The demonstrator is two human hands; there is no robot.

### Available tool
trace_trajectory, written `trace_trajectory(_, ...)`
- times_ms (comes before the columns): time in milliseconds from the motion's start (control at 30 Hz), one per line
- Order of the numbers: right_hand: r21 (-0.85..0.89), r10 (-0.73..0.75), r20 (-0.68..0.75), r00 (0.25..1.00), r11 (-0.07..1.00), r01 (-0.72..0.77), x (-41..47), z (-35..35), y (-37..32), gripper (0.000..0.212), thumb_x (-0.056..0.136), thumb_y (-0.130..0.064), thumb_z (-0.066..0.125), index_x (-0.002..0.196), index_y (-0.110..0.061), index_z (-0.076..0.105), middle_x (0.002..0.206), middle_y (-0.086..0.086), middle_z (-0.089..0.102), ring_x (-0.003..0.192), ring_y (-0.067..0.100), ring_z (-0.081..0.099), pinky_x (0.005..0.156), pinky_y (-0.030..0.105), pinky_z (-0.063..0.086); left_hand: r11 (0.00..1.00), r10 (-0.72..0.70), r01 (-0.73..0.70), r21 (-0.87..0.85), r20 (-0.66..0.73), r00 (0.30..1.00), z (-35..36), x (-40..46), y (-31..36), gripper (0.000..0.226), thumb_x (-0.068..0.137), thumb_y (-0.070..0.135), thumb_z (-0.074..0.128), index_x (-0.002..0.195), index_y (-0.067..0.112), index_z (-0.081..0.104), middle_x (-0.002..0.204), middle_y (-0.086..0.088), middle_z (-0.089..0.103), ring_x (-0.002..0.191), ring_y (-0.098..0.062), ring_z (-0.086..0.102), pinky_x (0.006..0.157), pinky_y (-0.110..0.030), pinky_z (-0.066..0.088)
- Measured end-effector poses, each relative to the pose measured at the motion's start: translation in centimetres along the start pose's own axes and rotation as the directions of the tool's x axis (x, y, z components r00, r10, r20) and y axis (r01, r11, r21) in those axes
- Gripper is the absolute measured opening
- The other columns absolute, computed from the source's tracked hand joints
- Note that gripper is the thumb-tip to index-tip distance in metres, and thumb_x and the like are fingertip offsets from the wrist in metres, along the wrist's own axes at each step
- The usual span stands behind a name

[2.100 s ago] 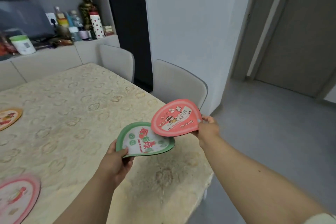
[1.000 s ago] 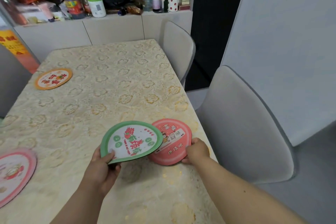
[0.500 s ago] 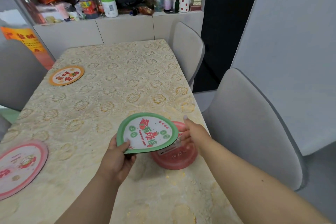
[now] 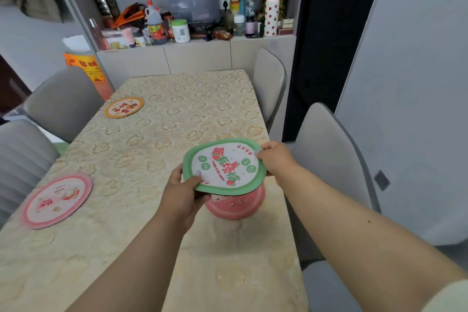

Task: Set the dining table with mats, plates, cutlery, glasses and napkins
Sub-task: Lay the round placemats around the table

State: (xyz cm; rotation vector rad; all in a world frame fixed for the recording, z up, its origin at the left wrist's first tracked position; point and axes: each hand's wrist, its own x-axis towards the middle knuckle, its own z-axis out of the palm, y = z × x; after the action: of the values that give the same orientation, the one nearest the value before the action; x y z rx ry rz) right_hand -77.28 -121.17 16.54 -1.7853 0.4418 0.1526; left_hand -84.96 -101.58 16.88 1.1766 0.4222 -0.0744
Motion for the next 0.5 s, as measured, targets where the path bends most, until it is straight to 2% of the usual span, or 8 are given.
trace_trajectory(67, 0.036, -0.015, -0.020, 1.000, 0.999, 0.015, -1.7, -1.6, 0.2, 0.013, 0.087, -0.010, 0.060, 0.080, -0.020, 0.055, 0.103, 0.013, 0.068, 0.089, 0.031, 0.067, 0.070, 0.041, 0.058, 0.999, 0.017, -0.016, -0.034, 0.012, 1.000, 1.0, -1.9, -0.4, 0.039, 0.097, 0.004, 0.051, 0.133, 0.020, 0.050, 0.106, -0.011, 0.068, 0.076, -0.019, 0.066, 0.051, -0.024, 0.054)
trace_trajectory(133, 0.073, -0.035, -0.038, 0.999, 0.997, 0.038, -3.5, -3.1, 0.4, 0.009, 0.089, -0.009, 0.057, 0.084, -0.016, 0.055, 0.104, 0.014, 0.067, 0.089, 0.032, 0.067, 0.061, 0.033, 0.053, 0.996, 0.032, -0.030, -0.079, 0.025, 0.999, 1.9, -3.9, -0.8, 0.038, 0.097, 0.003, 0.050, 0.131, 0.019, 0.051, 0.109, -0.011, 0.068, 0.076, -0.018, 0.068, 0.053, -0.025, 0.055)
trace_trajectory(233, 0.098, -0.064, -0.020, 0.998, 0.993, 0.065, -5.8, -5.1, 1.0, 0.010, 0.091, -0.009, 0.053, 0.084, -0.016, 0.055, 0.101, 0.012, 0.067, 0.085, 0.028, 0.065, 0.063, 0.034, 0.052, 0.994, 0.052, -0.052, -0.093, -0.007, 0.999, 3.1, -6.5, -1.7, 0.035, 0.098, 0.005, 0.049, 0.131, 0.018, 0.052, 0.105, -0.009, 0.067, 0.073, -0.017, 0.065, 0.050, -0.023, 0.053)
trace_trajectory(333, 0.090, -0.086, 0.007, 0.996, 0.992, 0.085, -7.2, -7.0, 1.2, 0.012, 0.092, -0.012, 0.054, 0.082, -0.019, 0.055, 0.102, 0.012, 0.068, 0.091, 0.030, 0.067, 0.070, 0.040, 0.056, 0.992, 0.050, -0.055, -0.116, -0.051, 0.997, 4.2, -8.1, -2.8, 0.036, 0.099, 0.005, 0.049, 0.133, 0.017, 0.051, 0.107, -0.009, 0.066, 0.077, -0.017, 0.063, 0.049, -0.021, 0.052)
trace_trajectory(433, 0.033, -0.150, 0.030, 0.988, 0.988, 0.149, -7.1, -9.0, 1.3, 0.006, 0.092, -0.016, 0.054, 0.087, -0.018, 0.058, 0.098, 0.010, 0.068, 0.082, 0.024, 0.061, 0.057, 0.031, 0.049, 0.986, 0.042, -0.054, -0.160, -0.080, 0.996, 5.9, -8.9, -3.7, 0.038, 0.099, 0.003, 0.047, 0.134, 0.017, 0.051, 0.114, -0.011, 0.064, 0.081, -0.017, 0.062, 0.049, -0.019, 0.052)
trace_trajectory(500, -0.032, -0.233, 0.039, 0.972, 0.972, 0.234, -6.4, -10.6, 1.2, 0.005, 0.090, -0.019, 0.057, 0.086, -0.020, 0.058, 0.088, 0.002, 0.067, 0.080, 0.021, 0.060, 0.062, 0.030, 0.047, 0.979, 0.040, -0.059, -0.193, -0.097, 0.994, 7.3, -8.8, -4.2, 0.038, 0.099, 0.002, 0.047, 0.134, 0.017, 0.051, 0.116, -0.012, 0.064, 0.082, -0.017, 0.063, 0.049, -0.019, 0.052)
